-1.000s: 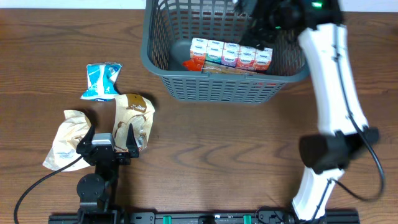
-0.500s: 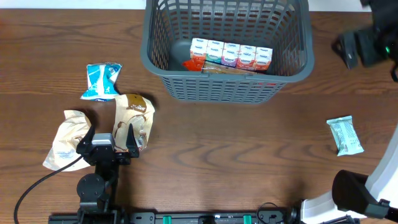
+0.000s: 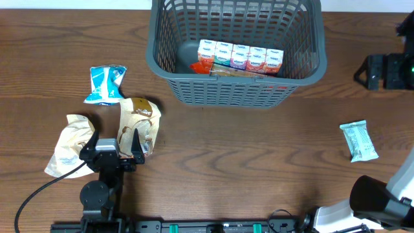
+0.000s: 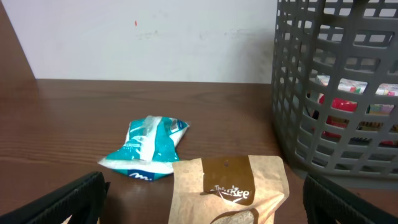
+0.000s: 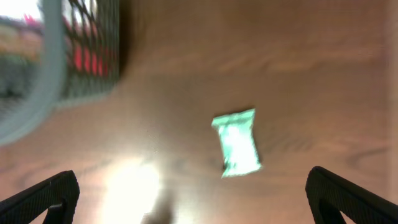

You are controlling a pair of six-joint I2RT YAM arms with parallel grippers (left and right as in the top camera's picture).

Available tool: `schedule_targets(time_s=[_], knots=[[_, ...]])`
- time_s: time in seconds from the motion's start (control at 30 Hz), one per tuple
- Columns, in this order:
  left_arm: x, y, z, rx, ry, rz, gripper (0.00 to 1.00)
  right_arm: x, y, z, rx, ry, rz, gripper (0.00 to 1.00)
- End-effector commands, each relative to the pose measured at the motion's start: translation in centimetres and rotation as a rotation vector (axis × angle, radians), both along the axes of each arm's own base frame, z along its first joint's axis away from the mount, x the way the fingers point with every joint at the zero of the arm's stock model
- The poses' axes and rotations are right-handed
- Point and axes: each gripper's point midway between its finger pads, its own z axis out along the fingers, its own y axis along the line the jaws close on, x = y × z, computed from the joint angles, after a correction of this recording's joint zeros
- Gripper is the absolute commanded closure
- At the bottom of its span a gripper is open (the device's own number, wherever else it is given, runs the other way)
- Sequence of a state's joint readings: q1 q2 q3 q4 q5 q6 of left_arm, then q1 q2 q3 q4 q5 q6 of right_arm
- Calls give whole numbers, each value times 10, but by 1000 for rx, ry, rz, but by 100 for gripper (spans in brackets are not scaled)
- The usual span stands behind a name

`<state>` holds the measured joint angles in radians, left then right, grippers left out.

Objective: Pack container
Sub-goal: 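Move the right gripper down to the mint-green wipes pouch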

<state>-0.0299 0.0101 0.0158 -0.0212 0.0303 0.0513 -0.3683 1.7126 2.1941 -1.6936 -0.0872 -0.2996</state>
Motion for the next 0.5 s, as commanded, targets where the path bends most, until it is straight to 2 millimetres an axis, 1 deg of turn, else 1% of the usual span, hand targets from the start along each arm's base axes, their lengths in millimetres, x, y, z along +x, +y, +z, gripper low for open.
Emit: schedule_targets(time_s=[0.0, 0.07, 0.13, 0.2, 0.3, 0.47], knots=[[-1, -6, -15, -7, 51, -32, 1, -16, -9, -42, 1, 165, -58, 1], [-1, -6, -15, -6, 51, -32, 1, -25, -13, -64, -5, 247, -86, 1], [-1, -6, -15, -6, 51, -32, 1, -35, -10, -83, 15, 308, -90, 2], [-1, -6, -15, -6, 51, -32, 1, -43, -7, -91, 26, 335, -98, 3], [-1, -6, -15, -6, 51, -32, 2, -59, 0, -92, 36, 341, -134, 3], [-1, -6, -15, -6, 51, -32, 1, -81, 9, -76, 13, 244, -153, 1]])
